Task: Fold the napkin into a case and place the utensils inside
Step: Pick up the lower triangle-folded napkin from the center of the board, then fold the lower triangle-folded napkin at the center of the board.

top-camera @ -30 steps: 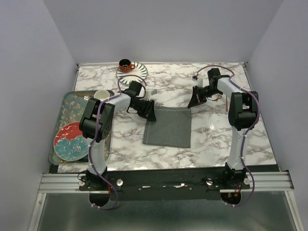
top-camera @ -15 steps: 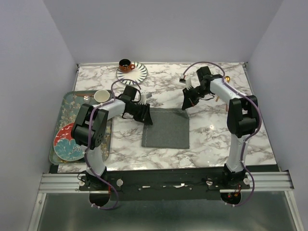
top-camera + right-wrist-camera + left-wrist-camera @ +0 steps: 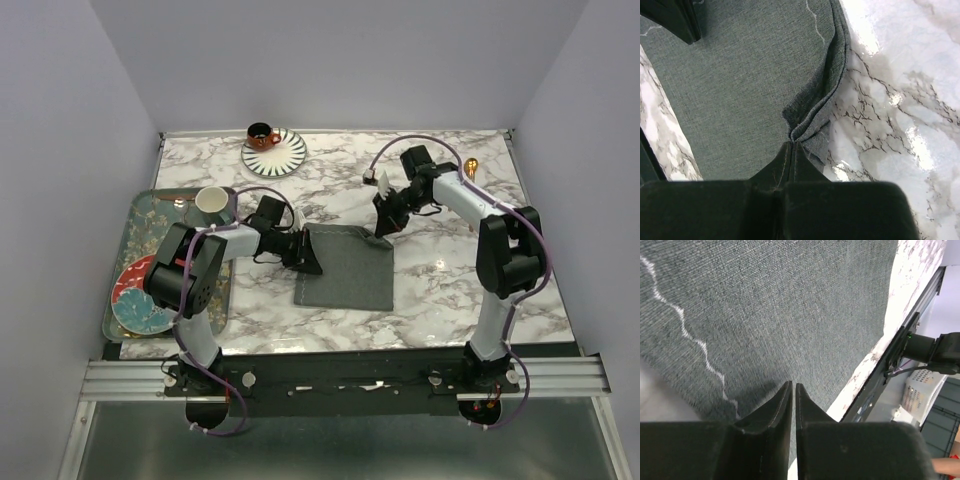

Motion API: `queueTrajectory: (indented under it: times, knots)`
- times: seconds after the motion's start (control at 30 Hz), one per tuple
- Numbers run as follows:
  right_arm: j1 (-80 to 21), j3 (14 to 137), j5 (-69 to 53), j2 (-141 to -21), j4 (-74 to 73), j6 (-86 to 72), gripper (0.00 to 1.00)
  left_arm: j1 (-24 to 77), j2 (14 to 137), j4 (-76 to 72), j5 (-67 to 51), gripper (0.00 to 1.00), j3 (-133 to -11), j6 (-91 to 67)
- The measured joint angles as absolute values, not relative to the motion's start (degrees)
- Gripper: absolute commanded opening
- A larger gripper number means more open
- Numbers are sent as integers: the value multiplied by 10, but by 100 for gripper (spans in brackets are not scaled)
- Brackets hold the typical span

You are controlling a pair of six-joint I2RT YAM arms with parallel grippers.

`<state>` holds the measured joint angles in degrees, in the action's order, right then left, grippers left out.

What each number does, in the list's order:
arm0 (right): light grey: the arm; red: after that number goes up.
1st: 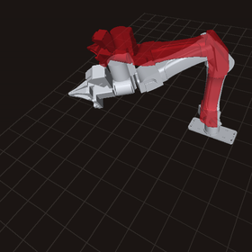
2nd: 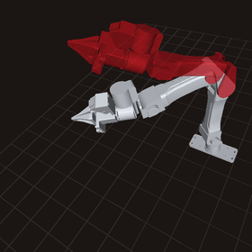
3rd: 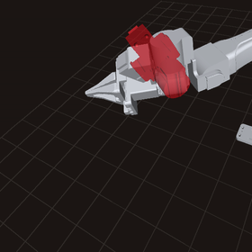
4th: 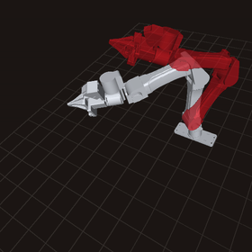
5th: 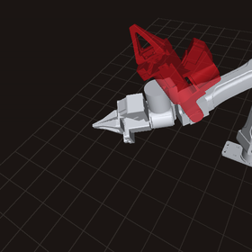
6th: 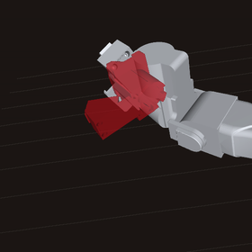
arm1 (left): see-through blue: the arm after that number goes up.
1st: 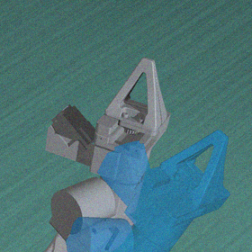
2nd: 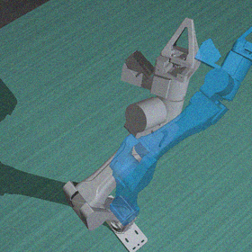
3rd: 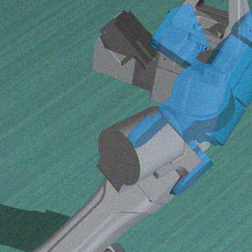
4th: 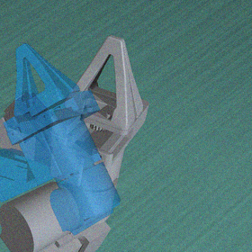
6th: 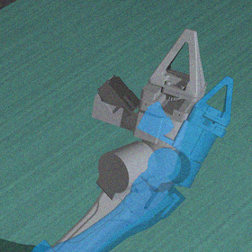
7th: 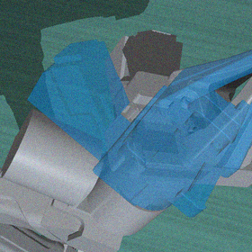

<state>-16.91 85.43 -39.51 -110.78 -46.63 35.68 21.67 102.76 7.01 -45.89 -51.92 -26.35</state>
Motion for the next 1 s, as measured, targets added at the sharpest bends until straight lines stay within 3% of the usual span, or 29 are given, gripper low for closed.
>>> queueTrajectory:
  times: [0.23,1.0]
  knots:
    - [-178,801,-397,-1071,-462,399,1,221,1065,61,-440,0,-525,-312]
    - [-255,599,-347,-988,-411,540,0,217,1075,58,-440,2,-532,-347]
